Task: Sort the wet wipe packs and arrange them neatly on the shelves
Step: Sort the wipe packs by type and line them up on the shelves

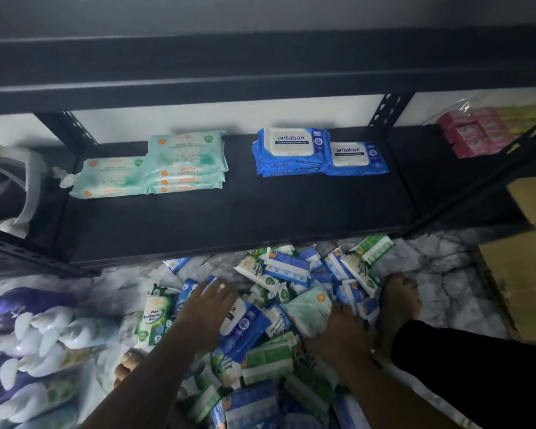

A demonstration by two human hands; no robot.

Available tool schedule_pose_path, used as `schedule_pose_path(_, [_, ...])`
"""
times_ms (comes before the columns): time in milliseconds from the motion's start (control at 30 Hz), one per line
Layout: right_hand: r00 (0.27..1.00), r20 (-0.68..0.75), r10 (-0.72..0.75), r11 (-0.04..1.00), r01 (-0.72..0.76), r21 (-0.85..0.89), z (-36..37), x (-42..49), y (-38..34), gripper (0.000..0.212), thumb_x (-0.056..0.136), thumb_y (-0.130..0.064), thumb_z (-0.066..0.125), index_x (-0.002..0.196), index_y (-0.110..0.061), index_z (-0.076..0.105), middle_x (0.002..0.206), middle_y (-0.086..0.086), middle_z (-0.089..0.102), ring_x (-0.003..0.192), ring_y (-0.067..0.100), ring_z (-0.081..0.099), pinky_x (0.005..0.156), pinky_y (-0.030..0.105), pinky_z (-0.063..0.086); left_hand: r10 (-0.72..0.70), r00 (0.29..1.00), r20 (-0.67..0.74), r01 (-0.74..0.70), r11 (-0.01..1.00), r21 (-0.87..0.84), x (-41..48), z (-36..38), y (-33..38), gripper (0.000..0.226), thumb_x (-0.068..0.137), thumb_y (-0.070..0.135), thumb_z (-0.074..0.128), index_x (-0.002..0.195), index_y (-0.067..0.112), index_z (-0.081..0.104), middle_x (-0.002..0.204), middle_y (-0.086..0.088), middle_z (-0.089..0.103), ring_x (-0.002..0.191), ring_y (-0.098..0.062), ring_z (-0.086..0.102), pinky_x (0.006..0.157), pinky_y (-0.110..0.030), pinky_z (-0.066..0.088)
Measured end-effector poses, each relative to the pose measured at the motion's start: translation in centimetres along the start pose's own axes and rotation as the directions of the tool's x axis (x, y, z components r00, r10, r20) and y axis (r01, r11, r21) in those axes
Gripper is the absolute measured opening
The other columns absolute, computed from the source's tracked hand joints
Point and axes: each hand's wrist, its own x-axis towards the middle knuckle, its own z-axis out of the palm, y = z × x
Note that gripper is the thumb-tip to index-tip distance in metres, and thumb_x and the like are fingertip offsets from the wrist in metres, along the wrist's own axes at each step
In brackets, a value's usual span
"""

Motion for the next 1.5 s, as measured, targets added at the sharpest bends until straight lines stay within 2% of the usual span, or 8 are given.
schedule_pose_path(133, [0.981,-0.001,-0.192,0.981,0.192,-0.039,-4.6,-0.1,-0.1,0.113,0.052,-0.08,0.068,0.146,-0.027,0.034,0.138,-0.001,0.049,0.125,0.026,0.051,0.101,0.044,0.041,-0.08,0.961,-0.266,0.008,0.965,-0.263,-0.6,-2.1,-0.8,0.091,0.057,0.051,0.073,0.139,0.018,0.051,0.134,-0.004,0.053,0.128,-0.031,0.051,0.113,-0.052,0.036])
schedule_pose_path(233, [0.947,-0.038,-0.32,0.944,0.315,-0.098,-9.0,0.5,0.7,0.104,0.048,-0.079,0.068,0.137,-0.033,0.042,0.128,-0.005,0.053,0.118,0.022,0.056,0.095,0.039,0.046,-0.223,0.864,-0.451,0.021,0.911,-0.412,-0.5,-4.5,-0.9,0.086,0.054,0.056,0.066,0.13,0.018,0.056,0.12,-0.002,0.053,0.108,-0.031,0.053,0.097,-0.047,0.046])
schedule_pose_path(333, [0.929,-0.121,-0.351,0.931,0.331,-0.155,-12.8,2.0,2.2,0.098,0.051,-0.071,0.07,0.135,-0.031,0.041,0.13,-0.006,0.051,0.118,0.024,0.054,0.096,0.042,0.044,-0.277,0.795,-0.54,0.026,0.904,-0.426,0.5,-7.8,-0.3,0.094,0.055,0.06,0.065,0.137,0.015,0.053,0.126,-0.007,0.051,0.111,-0.034,0.053,0.101,-0.048,0.045])
schedule_pose_path(533, [0.929,-0.218,-0.3,0.945,0.258,-0.203,-17.3,7.5,5.4,0.1,0.051,-0.059,0.073,0.14,-0.027,0.04,0.128,-0.004,0.052,0.116,0.024,0.055,0.098,0.042,0.042,-0.236,0.798,-0.555,0.015,0.928,-0.373,7.8,-18.6,2.2,0.106,0.058,0.073,0.064,0.15,0.025,0.041,0.135,-0.004,0.056,0.121,-0.032,0.052,0.103,-0.049,0.045])
schedule_pose_path(700, [0.902,-0.239,-0.36,0.923,0.308,-0.23,-19.4,12.8,6.3,0.107,0.048,-0.065,0.061,0.145,-0.027,0.04,0.13,-0.002,0.054,0.115,0.026,0.056,0.098,0.042,0.041,-0.071,0.777,-0.626,-0.087,0.972,-0.218,19.9,-27.8,5.1,0.092,0.067,0.073,0.066,0.147,0.033,0.047,0.142,-0.004,0.058,0.126,-0.032,0.055,0.108,-0.043,0.044])
schedule_pose_path(833, [0.896,-0.249,-0.368,0.924,0.322,-0.205,-20.1,16.9,7.0,0.095,0.048,-0.053,0.073,0.136,-0.026,0.048,0.122,-0.005,0.057,0.11,0.025,0.058,0.096,0.043,0.046,0.012,0.782,-0.624,-0.066,0.996,-0.063,28.8,-32.6,7.9,0.084,0.069,0.07,0.069,0.142,0.033,0.048,0.121,-0.006,0.063,0.11,-0.033,0.061,0.096,-0.04,0.049])
schedule_pose_path(1067, [0.901,-0.246,-0.357,0.934,0.335,-0.126,-21.1,20.9,7.6,0.092,0.049,-0.046,0.079,0.135,-0.028,0.05,0.125,-0.007,0.056,0.113,0.022,0.056,0.099,0.043,0.044,0.066,0.823,-0.564,-0.029,0.997,0.074,37.4,-31.9,8.7,0.083,0.073,0.071,0.067,0.143,0.031,0.044,0.124,-0.005,0.064,0.108,-0.033,0.064,0.098,-0.042,0.042])
schedule_pose_path(1500, [0.905,-0.236,-0.354,0.935,0.337,-0.111,-21.3,21.8,7.7,0.101,0.054,-0.044,0.082,0.146,-0.03,0.043,0.132,-0.008,0.051,0.122,0.021,0.051,0.105,0.042,0.039,0.032,0.898,-0.439,0.006,0.996,0.085,39.5,-29.6,9.0,0.083,0.077,0.069,0.066,0.142,0.028,0.035,0.133,-0.008,0.058,0.124,-0.035,0.055,0.113,-0.056,0.029])
